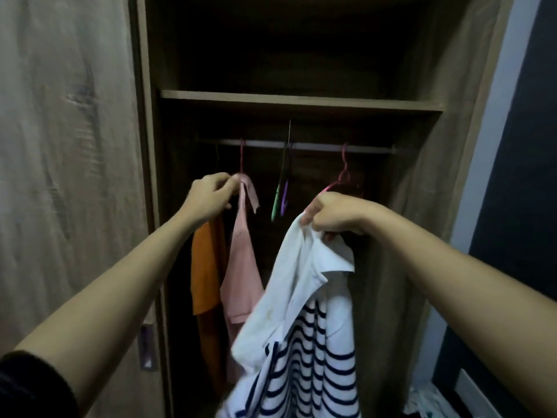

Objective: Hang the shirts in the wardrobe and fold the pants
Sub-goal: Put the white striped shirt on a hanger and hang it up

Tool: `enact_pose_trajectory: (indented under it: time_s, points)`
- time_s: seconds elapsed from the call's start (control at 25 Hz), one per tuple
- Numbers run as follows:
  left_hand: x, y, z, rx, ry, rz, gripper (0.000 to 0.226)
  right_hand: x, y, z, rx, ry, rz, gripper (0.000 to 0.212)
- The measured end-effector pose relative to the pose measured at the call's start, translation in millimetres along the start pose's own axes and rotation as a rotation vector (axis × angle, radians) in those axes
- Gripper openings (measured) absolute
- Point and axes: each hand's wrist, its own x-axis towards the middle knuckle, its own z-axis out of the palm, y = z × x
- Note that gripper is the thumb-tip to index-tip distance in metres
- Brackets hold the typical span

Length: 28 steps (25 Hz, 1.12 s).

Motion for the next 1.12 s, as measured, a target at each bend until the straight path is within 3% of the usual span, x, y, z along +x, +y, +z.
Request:
enact_pose_trajectory:
  time_s: [0.2,0.36,0.52,0.72,1.12]
  points:
    - [71,-1,65,-0.031,-0.216,-0.121,0.054,32,6,10,-0.091,-0.026,-0.009,0.038]
    - [111,0,114,0.033,-0.306,-0.216,0.061,46,20,6,-0.101,0.014,0.008,0.042]
    - [135,-14,161,-0.083,-0.354,-0.304,0.066,57,33,5,-0.05,0.068,0.035,0.04]
    - [139,-14,179,-0.067,-0.225,-0.183,0.036,54,47,12,-0.074,0.092,0.007,0.04]
    - [105,2,147,-0.043,0.029,-0.115,0.033,34,67,18,-0.129,0.143,-0.006,0.041]
